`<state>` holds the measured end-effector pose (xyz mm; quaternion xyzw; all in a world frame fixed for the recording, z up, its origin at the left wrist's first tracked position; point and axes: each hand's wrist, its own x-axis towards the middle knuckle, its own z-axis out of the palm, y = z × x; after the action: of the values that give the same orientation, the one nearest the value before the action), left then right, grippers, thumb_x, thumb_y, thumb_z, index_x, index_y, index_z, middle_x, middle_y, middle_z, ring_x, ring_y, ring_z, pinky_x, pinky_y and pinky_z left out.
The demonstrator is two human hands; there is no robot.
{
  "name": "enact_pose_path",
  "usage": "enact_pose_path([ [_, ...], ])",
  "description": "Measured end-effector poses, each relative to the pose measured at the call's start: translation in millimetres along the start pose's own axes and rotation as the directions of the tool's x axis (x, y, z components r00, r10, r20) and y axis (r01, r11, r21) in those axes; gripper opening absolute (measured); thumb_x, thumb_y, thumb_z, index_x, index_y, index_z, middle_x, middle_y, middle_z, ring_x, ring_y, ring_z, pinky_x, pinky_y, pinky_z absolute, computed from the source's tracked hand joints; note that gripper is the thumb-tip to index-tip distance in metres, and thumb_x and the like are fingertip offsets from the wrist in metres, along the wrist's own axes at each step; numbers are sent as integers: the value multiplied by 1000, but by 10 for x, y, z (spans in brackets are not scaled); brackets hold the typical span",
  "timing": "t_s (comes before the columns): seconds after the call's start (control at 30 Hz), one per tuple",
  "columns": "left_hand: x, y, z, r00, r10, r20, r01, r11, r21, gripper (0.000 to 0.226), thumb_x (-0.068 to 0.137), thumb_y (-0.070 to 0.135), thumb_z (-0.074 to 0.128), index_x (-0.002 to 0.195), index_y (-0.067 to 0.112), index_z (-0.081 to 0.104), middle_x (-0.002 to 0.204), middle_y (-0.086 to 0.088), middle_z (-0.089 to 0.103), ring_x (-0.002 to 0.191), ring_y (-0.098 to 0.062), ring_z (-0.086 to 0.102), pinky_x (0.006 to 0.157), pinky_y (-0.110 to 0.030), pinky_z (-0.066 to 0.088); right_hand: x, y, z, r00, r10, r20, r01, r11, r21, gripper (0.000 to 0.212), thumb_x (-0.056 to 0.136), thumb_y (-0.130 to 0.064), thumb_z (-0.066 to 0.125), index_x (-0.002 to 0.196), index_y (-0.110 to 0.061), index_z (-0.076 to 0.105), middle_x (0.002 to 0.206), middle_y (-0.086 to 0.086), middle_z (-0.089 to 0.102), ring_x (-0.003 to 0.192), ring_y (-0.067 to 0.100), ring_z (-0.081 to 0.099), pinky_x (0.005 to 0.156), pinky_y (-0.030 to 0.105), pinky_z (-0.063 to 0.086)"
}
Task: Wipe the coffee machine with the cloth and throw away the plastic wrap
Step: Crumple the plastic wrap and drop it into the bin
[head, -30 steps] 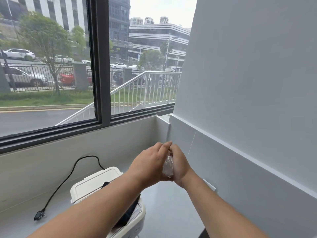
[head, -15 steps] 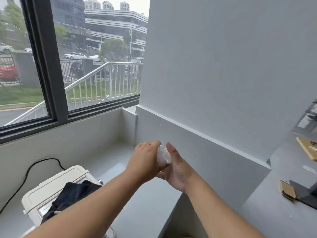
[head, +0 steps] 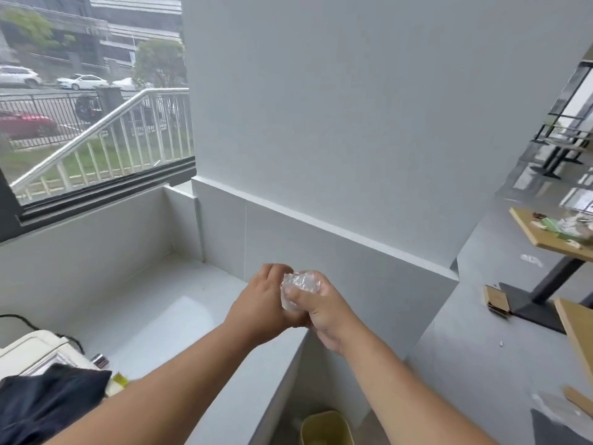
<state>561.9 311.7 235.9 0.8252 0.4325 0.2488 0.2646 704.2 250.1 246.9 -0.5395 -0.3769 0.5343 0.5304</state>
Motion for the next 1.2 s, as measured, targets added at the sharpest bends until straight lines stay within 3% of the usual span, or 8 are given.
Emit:
enact_pose_path([
  [0.07, 134, 7, 155, 998, -22, 60, 20, 999, 33, 87, 60, 73, 72, 135, 39, 45, 133, 23, 45, 116, -3, 49, 83, -27, 46, 101, 53, -216, 999, -9, -43, 6, 997, -80, 37, 78, -27, 82, 111, -25, 64, 96, 7, 73, 78, 23, 68, 64, 37, 55],
  [0.2, 356, -13, 523, 994, -24, 110, 14, 996, 92, 86, 64, 80, 66, 137, 40, 45, 139, 23, 49, 124, -3, 47, 84, -25, 40, 319, 204, -602, 994, -18, -110, -9, 971, -240, 22, 74, -28, 77, 91, -36, 65, 86, 0, 72, 74, 19, 68, 66, 41, 58],
  [0.37, 492, -161, 1063, 986, -33, 165, 5, 986, 168, 84, 72, 82, 61, 144, 41, 42, 145, 18, 49, 133, -10, 46, 97, -29, 45, 590, 554, -1022, 982, 5, -189, -94, 881, -465, 23, 74, -28, 69, 93, -36, 60, 84, -3, 70, 76, 26, 69, 68, 42, 59],
  [0.53, 531, -474, 1570, 966, -91, 243, 12, 952, 307, 84, 81, 71, 63, 152, 32, 38, 157, 10, 41, 141, -19, 41, 111, -37, 42, 751, 1062, -1361, 969, 44, -244, -201, 716, -669, 31, 75, -40, 70, 99, -37, 51, 90, -9, 64, 75, 11, 62, 54, 26, 43],
  [0.7, 521, -867, 1977, 937, -199, 285, 70, 912, 405, 87, 83, 69, 60, 156, 32, 32, 171, 3, 24, 154, -23, 25, 125, -43, 26, 832, 1613, -1660, 962, 77, -261, -250, 624, -740, 43, 67, -53, 67, 102, -41, 45, 101, -11, 54, 79, 6, 57, 55, 25, 40],
  [0.9, 537, -1265, 2348, 904, -260, 338, 85, 886, 456, 90, 84, 69, 56, 160, 33, 25, 175, 2, 9, 160, -24, 8, 129, -50, 13, 940, 2226, -1889, 948, 153, -280, -317, 567, -761, 51, 65, -62, 66, 106, -44, 41, 106, -11, 48, 80, 6, 53, 58, 25, 40],
  [1.1, 579, -1591, 2640, 899, -250, 360, 50, 874, 483, 87, 84, 68, 52, 159, 33, 25, 175, 2, 6, 161, -23, 3, 130, -52, 7, 1020, 2751, -2036, 920, 225, -319, -391, 516, -762, 56, 63, -68, 60, 107, -39, 42, 110, -6, 47, 90, 21, 56, 73, 36, 48],
  [1.2, 585, -1761, 2747, 907, -220, 358, 10, 863, 506, 83, 84, 67, 57, 155, 31, 33, 174, -1, 15, 160, -28, 11, 129, -56, 12, 1040, 2969, -2105, 897, 284, -338, -439, 499, -747, 53, 68, -65, 53, 110, -35, 44, 110, -2, 47, 92, 26, 56, 81, 42, 53],
])
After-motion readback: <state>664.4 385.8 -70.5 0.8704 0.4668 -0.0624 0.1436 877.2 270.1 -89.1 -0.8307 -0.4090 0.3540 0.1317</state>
